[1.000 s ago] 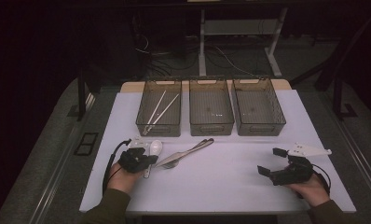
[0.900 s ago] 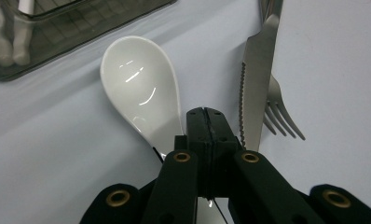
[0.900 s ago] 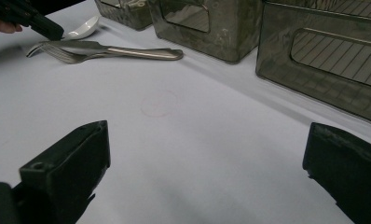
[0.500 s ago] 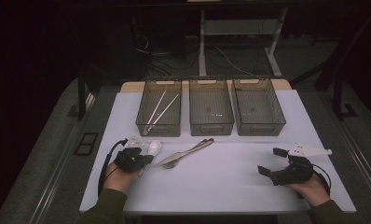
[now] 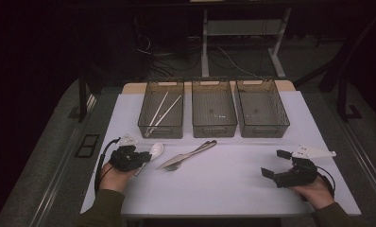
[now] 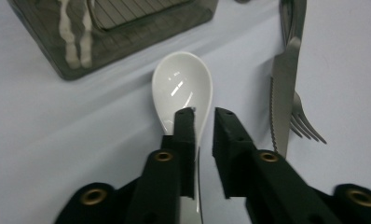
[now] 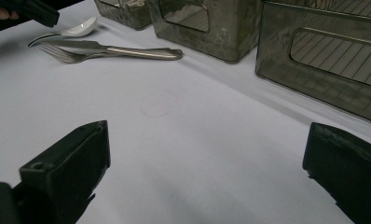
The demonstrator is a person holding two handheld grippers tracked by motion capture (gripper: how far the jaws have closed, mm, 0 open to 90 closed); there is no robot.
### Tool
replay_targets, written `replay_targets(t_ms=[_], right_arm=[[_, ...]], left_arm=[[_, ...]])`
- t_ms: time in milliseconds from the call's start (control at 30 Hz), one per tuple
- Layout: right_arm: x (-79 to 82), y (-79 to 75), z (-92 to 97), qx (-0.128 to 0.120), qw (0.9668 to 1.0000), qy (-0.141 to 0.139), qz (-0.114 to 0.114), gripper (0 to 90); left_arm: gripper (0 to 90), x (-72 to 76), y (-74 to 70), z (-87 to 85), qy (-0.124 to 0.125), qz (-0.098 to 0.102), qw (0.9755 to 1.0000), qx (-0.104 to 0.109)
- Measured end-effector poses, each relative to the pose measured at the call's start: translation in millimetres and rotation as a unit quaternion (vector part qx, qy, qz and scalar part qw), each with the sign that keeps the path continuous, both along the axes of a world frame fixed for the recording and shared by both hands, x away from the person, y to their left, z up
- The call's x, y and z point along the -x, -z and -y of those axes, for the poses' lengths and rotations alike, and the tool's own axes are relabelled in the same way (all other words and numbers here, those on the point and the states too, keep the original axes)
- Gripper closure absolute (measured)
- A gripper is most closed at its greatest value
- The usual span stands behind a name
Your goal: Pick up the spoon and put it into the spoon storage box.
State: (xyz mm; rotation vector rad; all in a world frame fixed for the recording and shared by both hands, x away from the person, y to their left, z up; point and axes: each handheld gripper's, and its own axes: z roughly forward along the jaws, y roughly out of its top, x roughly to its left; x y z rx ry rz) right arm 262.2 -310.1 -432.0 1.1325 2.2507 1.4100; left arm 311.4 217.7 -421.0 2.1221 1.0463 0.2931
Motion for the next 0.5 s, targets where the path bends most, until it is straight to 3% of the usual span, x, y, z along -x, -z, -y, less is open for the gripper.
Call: replay_targets(t_ms=[67,133,267,500], right_arm=[[-0.1,0.1,-0.3,0.001,1.0000,-0.001,0.000,0.5],[0.1,0.0,-0.6,0.001,1.0000,0.000,-0.001,0.5],[0.1,0.1,-0.8,0.001,1.0000,0.000,-0.001,0.5],[-0.2,0.6,-0.9,0.002,1.0000,-0.001,-0.001,0.5]], left_arm=[[69.9,-2.7,1.2,-2.3,-0.006,0.000,1.0000,-0.001],[64.5,-6.8,4.3,-4.8,-0.008,-0.005,0.9998,0.015],[55.3,-13.2,10.5,-8.0,-0.015,-0.020,0.9993,0.028],[50.4,-18.3,16.6,-5.3,-0.006,-0.033,0.9991,0.026]])
